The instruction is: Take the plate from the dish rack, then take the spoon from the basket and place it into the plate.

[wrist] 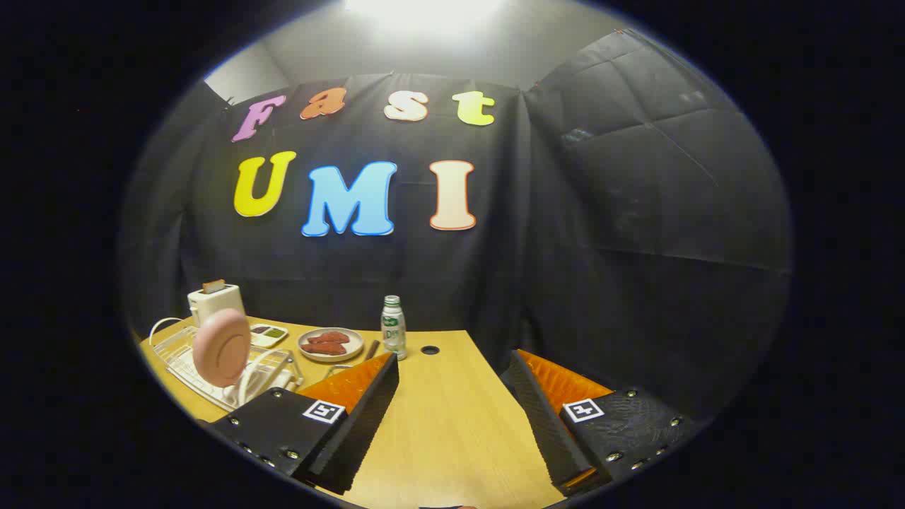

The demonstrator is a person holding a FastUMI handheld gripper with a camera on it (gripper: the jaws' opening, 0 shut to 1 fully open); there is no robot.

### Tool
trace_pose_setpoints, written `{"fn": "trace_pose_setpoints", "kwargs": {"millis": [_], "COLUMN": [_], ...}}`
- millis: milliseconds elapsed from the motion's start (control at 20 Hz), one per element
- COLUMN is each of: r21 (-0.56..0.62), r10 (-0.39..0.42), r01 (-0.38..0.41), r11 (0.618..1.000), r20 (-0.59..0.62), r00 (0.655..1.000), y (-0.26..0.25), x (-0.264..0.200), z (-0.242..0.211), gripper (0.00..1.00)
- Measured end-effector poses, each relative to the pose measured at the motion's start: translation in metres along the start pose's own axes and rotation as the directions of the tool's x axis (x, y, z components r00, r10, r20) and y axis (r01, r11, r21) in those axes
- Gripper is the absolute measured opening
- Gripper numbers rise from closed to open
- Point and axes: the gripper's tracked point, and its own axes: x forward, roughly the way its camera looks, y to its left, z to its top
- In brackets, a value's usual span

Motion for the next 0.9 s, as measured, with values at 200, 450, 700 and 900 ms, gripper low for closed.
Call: {"fn": "trace_pose_setpoints", "kwargs": {"millis": [200, 450, 700, 900], "r21": [0.005, 0.008, 0.025, 0.038], "r10": [0.165, 0.339, 0.477, 0.518], "r01": [-0.165, -0.339, -0.477, -0.519], "r11": [0.986, 0.941, 0.879, 0.854], "r20": [0.026, 0.039, -0.057, -0.160], "r00": [0.986, 0.940, 0.877, 0.841], "y": [0.076, 0.159, 0.234, 0.278], "x": [-0.018, -0.016, 0.010, 0.044], "z": [0.040, 0.069, 0.068, 0.051], "gripper": [0.97, 0.97, 0.97, 0.97]}}
